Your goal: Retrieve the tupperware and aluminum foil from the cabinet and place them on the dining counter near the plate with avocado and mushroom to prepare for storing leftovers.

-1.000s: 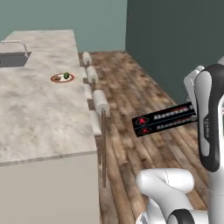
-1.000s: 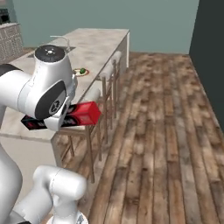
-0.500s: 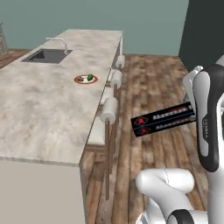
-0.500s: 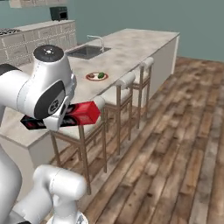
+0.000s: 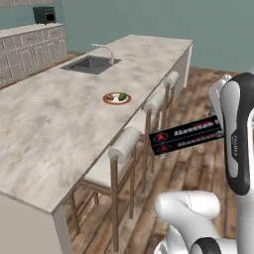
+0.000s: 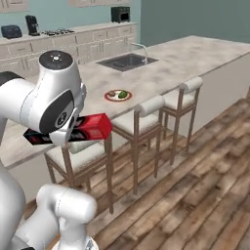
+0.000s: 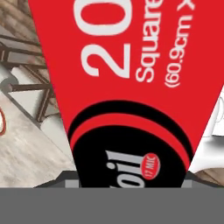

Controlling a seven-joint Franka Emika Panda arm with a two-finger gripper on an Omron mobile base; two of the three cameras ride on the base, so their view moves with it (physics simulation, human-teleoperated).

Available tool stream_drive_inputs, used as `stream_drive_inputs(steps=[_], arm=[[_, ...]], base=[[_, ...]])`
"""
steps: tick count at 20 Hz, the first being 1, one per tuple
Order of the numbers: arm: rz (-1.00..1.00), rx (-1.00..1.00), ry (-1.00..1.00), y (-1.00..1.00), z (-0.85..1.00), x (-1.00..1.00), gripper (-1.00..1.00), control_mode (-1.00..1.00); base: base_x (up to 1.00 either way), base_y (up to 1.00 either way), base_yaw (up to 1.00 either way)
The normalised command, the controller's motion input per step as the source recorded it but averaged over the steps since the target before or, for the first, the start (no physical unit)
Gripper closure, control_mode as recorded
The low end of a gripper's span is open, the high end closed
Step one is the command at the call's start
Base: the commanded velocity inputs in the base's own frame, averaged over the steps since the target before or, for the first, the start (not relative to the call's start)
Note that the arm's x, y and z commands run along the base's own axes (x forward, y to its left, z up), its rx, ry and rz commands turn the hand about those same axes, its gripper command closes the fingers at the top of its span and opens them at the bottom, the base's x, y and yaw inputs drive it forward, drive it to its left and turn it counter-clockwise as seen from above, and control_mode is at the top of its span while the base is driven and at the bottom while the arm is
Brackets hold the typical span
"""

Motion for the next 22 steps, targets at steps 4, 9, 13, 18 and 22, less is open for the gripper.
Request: stream_drive_inputs(steps=[4,9,13,18,22], arm=[[0.0,0.0,0.0,0.0,0.0,0.0,1.0,1.0],[0.0,0.0,0.0,0.0,0.0,0.0,1.0,1.0],[0.0,0.0,0.0,0.0,0.0,0.0,1.0,1.0],[0.0,0.0,0.0,0.0,0.0,0.0,1.0,1.0],[0.0,0.0,0.0,0.0,0.0,0.0,1.0,1.0]], base=[[0.74,-0.78,0.54],[0.73,-0.87,0.51],[0.65,-0.99,0.46],[0.61,-1.0,0.45],[0.64,-0.98,0.46]])
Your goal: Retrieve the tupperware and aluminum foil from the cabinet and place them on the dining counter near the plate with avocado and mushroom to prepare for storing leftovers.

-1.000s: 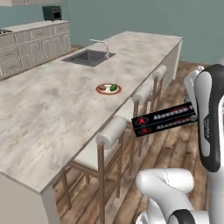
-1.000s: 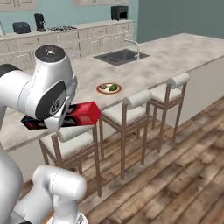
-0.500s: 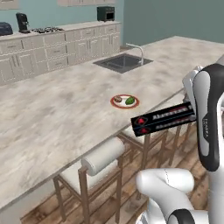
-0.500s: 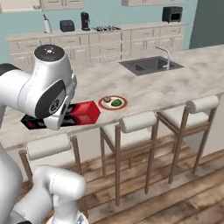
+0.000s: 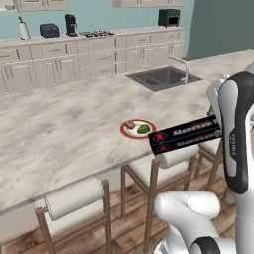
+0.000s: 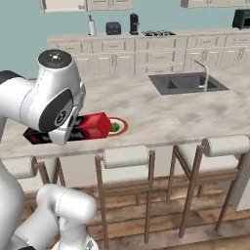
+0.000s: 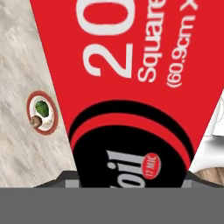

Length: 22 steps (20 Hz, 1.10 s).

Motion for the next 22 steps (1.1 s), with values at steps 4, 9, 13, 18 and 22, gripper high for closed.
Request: stream_drive_inputs(steps=[4,9,13,18,22], arm=[[0.0,0.0,0.0,0.0,0.0,0.0,1.0,1.0],[0.0,0.0,0.0,0.0,0.0,0.0,1.0,1.0],[0.0,0.0,0.0,0.0,0.0,0.0,1.0,1.0],[0.01,0.0,0.0,0.07,-0.07,0.2,1.0,-1.0],[-0.08,0.02,-0.05,0.28,-0.43,0.84,1.0,-1.0]], base=[[0.71,-0.93,0.47],[0.75,-0.87,0.47],[0.97,-0.42,0.43],[0.8,0.03,0.22],[0.0,0.0,0.0]])
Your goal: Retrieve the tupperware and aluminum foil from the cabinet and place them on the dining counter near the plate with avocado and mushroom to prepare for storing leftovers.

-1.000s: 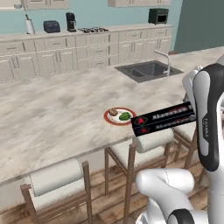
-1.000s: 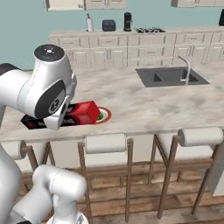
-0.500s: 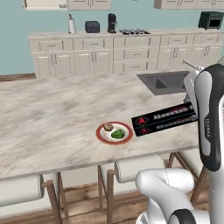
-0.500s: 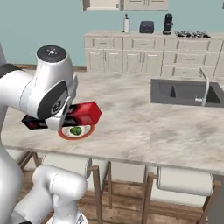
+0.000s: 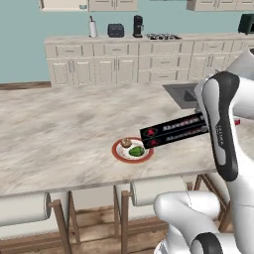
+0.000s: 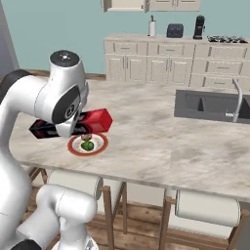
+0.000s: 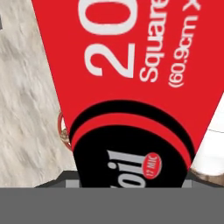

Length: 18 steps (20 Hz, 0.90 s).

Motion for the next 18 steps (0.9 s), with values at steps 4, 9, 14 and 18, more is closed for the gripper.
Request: stream_drive_inputs(steps=[4,9,14,18], arm=[[-0.35,0.1,-0.07,0.01,-0.59,0.69,1.0,-1.0],[-0.52,0.2,-0.13,0.0,-0.7,0.61,1.0,-1.0],[-0.49,0.26,-0.02,-0.04,-0.48,0.69,1.0,-1.0],[-0.13,0.32,0.01,-0.11,-0.04,0.6,1.0,-1.0]], base=[[0.0,0.0,0.0],[0.0,0.0,0.0],[0.0,0.0,0.0],[0.0,0.0,0.0]])
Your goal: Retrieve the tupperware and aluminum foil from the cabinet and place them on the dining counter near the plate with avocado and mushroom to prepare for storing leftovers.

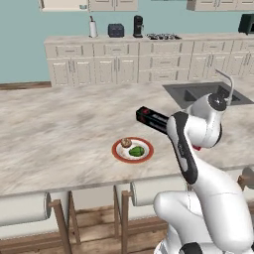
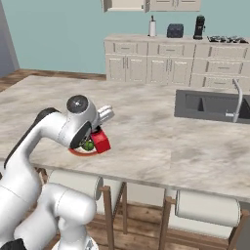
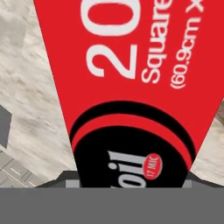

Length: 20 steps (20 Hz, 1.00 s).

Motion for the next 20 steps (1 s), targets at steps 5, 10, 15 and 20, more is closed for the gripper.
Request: stream_drive_inputs(steps=[5,10,15,20], arm=[[0.0,0.3,0.01,-0.23,-0.11,0.49,1.0,-1.0],[0.0,0.17,0.01,-0.1,-0.39,0.34,1.0,-1.0],[-0.08,0.02,0.02,0.0,-0.54,0.38,1.0,-1.0],[-0.11,0.0,0.01,0.0,-0.46,0.54,1.0,-1.0]], base=[[0.0,0.0,0.0],[0.0,0.0,0.0],[0.0,0.0,0.0],[0.0,0.0,0.0]])
